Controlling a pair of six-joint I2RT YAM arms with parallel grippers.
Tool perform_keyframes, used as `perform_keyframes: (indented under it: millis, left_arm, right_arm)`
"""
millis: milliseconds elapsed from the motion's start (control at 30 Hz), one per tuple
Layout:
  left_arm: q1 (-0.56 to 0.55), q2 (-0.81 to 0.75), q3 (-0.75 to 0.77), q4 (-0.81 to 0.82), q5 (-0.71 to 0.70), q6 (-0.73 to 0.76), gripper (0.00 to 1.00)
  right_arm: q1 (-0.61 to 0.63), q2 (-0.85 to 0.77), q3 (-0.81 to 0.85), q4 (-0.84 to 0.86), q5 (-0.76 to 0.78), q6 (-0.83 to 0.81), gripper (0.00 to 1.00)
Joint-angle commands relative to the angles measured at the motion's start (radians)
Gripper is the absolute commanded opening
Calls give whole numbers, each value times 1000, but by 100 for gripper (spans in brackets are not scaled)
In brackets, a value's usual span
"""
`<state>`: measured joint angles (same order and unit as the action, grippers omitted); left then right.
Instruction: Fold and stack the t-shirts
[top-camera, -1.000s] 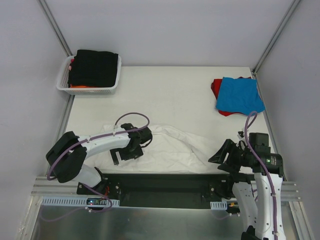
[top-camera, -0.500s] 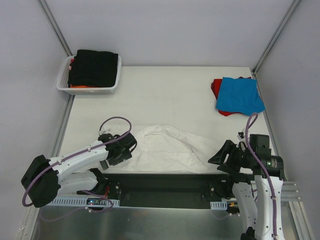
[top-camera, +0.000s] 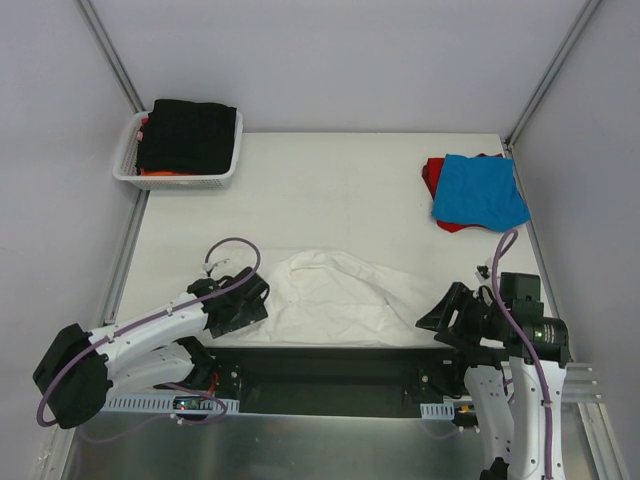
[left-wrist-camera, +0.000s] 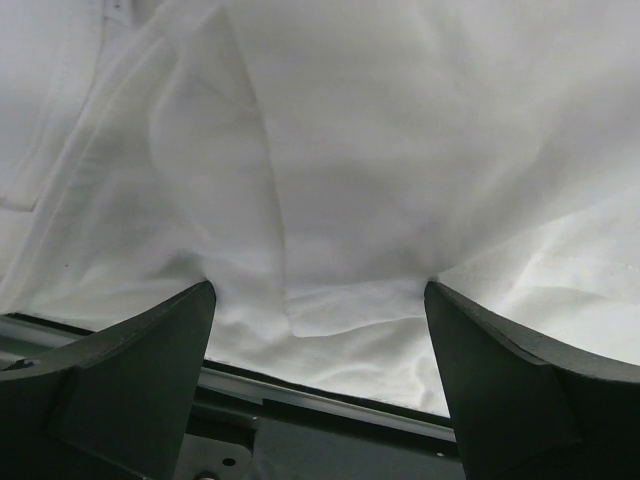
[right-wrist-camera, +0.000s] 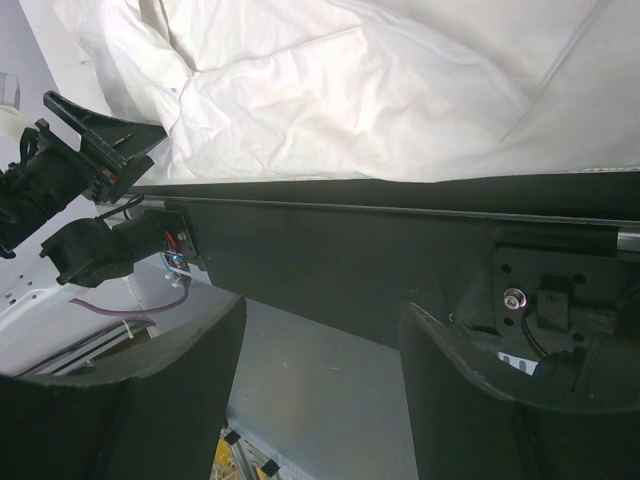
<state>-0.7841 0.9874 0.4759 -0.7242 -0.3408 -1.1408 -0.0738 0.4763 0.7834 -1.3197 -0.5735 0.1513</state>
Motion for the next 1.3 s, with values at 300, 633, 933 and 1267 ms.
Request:
perform_keyframes:
  millis: [300,633,933,1267]
  left_arm:
    - [3,117,159,57,40,150,88]
    - [3,97,115,57,59,131,88]
    - [-30,5,40,51,103,78,86]
    - [-69,-3,24,52,102,65,84]
  right_arm:
    - [8,-18,-9,-50,-14,2,66]
    - [12,-7,-4,-49,-8,-2,66]
    - [14,-7,-10,-42,-11,2,66]
    - [14,-18,-19,-42,-9,11,66]
